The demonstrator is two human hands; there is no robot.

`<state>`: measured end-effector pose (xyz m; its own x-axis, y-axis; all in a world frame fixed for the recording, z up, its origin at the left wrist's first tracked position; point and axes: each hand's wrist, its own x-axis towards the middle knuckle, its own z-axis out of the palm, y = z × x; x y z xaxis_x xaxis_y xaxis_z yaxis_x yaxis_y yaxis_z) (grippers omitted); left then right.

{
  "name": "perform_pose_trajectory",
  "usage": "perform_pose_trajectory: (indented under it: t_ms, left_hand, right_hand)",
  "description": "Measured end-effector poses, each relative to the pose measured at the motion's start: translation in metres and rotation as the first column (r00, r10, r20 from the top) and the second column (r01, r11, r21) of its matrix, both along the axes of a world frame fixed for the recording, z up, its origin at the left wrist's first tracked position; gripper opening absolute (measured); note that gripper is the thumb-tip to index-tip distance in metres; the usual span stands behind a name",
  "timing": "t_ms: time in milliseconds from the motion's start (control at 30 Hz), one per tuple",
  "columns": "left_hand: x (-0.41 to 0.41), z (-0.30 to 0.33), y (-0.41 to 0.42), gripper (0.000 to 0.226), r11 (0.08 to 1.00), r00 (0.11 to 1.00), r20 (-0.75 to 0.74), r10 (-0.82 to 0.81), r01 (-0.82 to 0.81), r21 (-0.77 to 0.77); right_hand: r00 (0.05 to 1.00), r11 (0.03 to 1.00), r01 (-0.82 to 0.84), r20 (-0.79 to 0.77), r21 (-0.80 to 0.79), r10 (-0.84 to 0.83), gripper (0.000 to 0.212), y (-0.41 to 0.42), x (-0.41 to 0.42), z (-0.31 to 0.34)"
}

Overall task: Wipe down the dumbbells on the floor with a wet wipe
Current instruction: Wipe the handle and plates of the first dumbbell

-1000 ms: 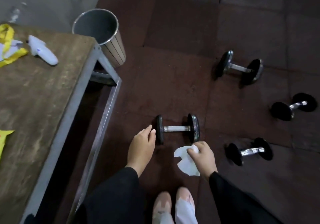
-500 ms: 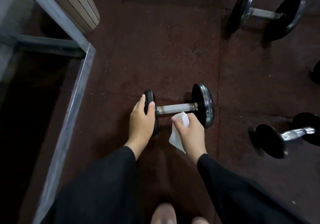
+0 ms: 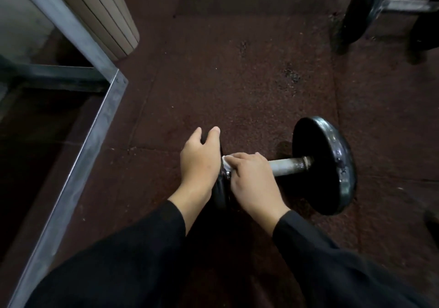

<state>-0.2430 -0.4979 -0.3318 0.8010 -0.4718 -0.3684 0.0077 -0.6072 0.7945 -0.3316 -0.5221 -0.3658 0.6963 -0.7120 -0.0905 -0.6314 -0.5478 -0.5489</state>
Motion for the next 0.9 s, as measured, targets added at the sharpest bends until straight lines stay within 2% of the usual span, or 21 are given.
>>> perform_pose_trajectory:
  t_ms: [67,167,200,300,400,567,700,900]
  left_hand:
    - [-0.002,0.001,0.000,0.052,1.000,1.000,0.009,-0.009,0.009,-0.009]
    - [-0.007,0.003,0.008,0.052,0.999,1.000,0.000,-0.019,0.019,-0.045]
    - [-0.007,0.003,0.007,0.053,0.998,1.000,-0.003,-0.022,0.022,-0.054]
    - [-0.009,0.004,0.010,0.054,0.998,1.000,-0.011,-0.010,0.009,-0.066]
    - [-0.008,0.003,0.009,0.054,0.998,1.000,-0.019,-0.004,0.003,-0.063]
    - [-0.006,0.005,0.005,0.059,0.998,1.000,-0.025,0.004,-0.005,-0.059]
    - [-0.005,0.003,0.004,0.060,0.998,0.999,-0.034,0.015,-0.017,-0.064]
    - [0.000,0.004,-0.002,0.061,0.998,0.998,-0.065,0.007,-0.011,-0.066]
  right_hand:
    - [0.997,1.000,-0.025,0.077,0.002,0.025,0.052,0.007,-0.009,0.000]
    - [0.997,0.981,-0.047,0.048,-0.190,0.057,0.059,0.025,-0.025,0.001]
    - [0.997,0.976,-0.059,0.030,-0.211,0.067,0.057,0.022,-0.022,0.004]
    - [0.992,0.989,-0.113,-0.065,-0.098,0.107,0.036,0.011,-0.007,0.013]
    - [0.997,0.997,-0.071,-0.004,-0.043,0.071,0.033,0.013,-0.005,0.009]
    - [0.986,0.958,-0.108,0.095,-0.266,0.137,0.054,0.020,-0.034,0.000]
    - [0.990,0.990,-0.098,0.087,-0.105,0.108,0.050,0.015,-0.018,-0.001]
    - [0.972,0.943,-0.117,0.160,-0.311,0.173,0.044,0.035,-0.050,-0.034]
